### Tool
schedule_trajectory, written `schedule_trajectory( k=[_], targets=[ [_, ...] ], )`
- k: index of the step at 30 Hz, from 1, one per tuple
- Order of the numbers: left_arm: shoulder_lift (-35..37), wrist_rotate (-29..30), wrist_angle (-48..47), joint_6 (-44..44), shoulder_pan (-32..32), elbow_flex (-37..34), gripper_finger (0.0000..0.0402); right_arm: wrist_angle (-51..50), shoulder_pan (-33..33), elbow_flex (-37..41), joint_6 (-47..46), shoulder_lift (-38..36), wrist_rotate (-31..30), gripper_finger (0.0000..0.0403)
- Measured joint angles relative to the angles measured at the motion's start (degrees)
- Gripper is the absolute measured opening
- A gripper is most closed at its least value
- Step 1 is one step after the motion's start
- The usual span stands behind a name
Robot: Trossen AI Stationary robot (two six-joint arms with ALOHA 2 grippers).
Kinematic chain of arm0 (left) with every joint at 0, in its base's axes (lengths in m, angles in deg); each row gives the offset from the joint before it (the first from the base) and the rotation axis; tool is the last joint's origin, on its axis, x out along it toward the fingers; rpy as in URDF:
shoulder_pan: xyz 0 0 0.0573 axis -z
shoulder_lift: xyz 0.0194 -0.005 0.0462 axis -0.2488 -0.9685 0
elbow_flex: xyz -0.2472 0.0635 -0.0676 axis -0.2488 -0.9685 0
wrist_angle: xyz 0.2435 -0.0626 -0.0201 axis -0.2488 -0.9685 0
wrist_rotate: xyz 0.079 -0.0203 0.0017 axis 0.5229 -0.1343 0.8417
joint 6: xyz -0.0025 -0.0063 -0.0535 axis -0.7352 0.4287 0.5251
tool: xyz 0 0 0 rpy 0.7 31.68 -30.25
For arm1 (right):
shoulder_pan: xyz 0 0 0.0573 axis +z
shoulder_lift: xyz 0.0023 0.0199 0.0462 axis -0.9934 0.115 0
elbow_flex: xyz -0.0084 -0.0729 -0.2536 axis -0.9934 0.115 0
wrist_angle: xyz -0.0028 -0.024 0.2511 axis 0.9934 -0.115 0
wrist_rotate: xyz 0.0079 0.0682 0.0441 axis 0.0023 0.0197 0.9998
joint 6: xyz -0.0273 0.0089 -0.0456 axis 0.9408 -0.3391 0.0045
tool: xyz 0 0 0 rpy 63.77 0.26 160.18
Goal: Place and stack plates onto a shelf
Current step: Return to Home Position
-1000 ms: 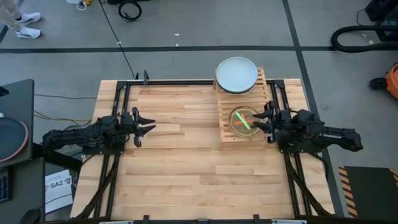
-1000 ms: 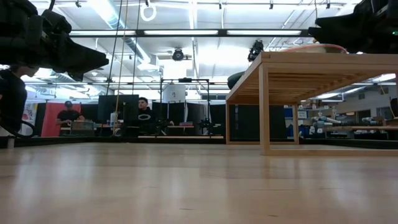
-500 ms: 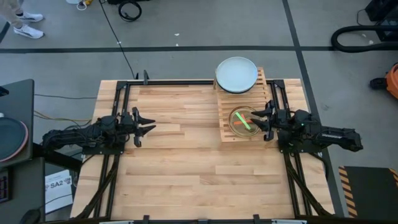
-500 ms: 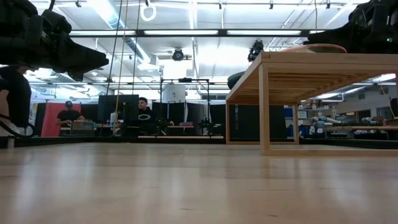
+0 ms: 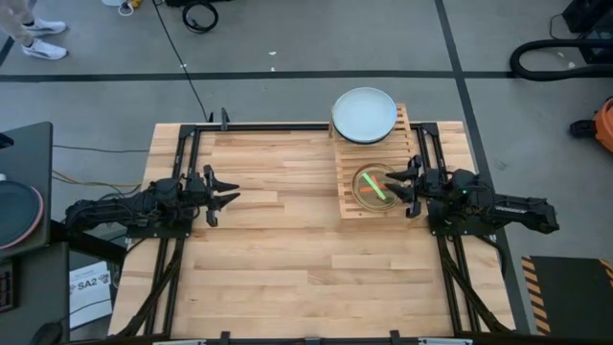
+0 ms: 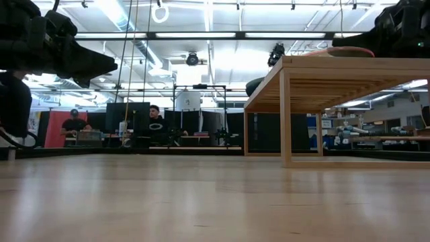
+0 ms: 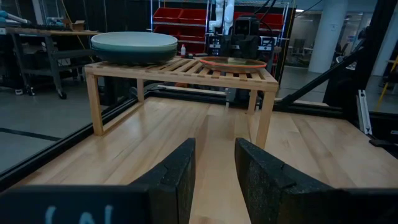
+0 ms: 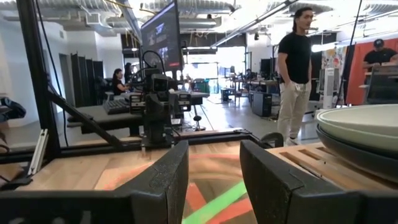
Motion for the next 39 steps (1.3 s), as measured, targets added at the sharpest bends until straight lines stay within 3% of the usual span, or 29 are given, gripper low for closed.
schedule_trajectory(
  k=[24, 39],
  targets=[
    [0.0, 0.02, 0.46, -0.07, 0.0, -0.02, 0.0118, -1.93, 0.02, 0.0, -0.13, 0.0, 0.02, 0.015],
    [0.0, 0.02, 0.5, -0.08, 0.0, -0.02, 0.0118, 2.0, 0.0, 0.0, 0.42, 0.0, 0.02, 0.015]
  ],
)
